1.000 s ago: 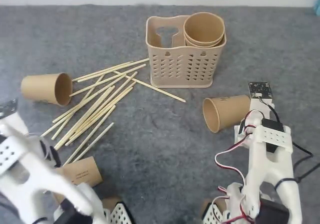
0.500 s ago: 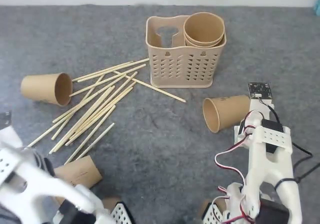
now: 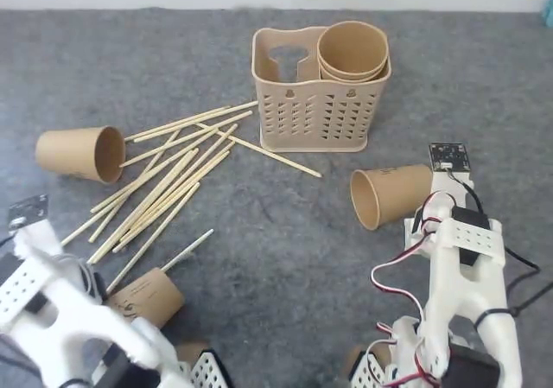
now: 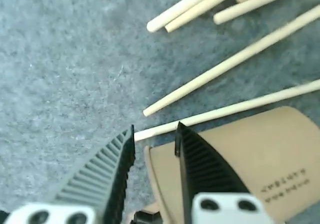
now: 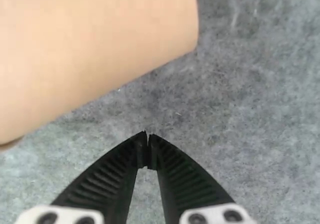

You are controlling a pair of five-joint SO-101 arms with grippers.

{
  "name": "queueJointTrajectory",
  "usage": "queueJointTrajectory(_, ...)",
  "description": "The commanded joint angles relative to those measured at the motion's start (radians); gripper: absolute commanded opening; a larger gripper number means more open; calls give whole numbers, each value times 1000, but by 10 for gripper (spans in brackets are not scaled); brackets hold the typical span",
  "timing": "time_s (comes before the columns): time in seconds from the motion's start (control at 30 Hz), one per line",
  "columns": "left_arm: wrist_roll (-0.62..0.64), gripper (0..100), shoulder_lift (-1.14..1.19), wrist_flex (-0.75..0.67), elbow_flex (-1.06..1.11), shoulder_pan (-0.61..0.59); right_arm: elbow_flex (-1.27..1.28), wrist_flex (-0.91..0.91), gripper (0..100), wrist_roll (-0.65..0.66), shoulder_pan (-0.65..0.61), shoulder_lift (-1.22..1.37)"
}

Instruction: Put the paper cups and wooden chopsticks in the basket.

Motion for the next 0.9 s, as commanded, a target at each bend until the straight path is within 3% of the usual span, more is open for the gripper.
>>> queueJointTrajectory(0.0,-8,133,-3,-2,15,18,-5,-16,9,12,8,-45)
queueJointTrajectory(0.2,-2,130,-3,28,-35,20,-5,-16,9,12,8,-47)
queueJointTrajectory(0.3,68,130,-3,71,-111,21,-5,-16,9,12,8,-47)
queueJointTrajectory(0.57,236,122,-3,83,-140,180,-3,-15,9,12,8,-50)
queueJointTrajectory(0.7,281,4,-3,81,-143,295,-3,-15,9,12,8,-50)
queueJointTrajectory(0.87,338,13,-5,78,-211,287,-3,-15,9,12,8,-50)
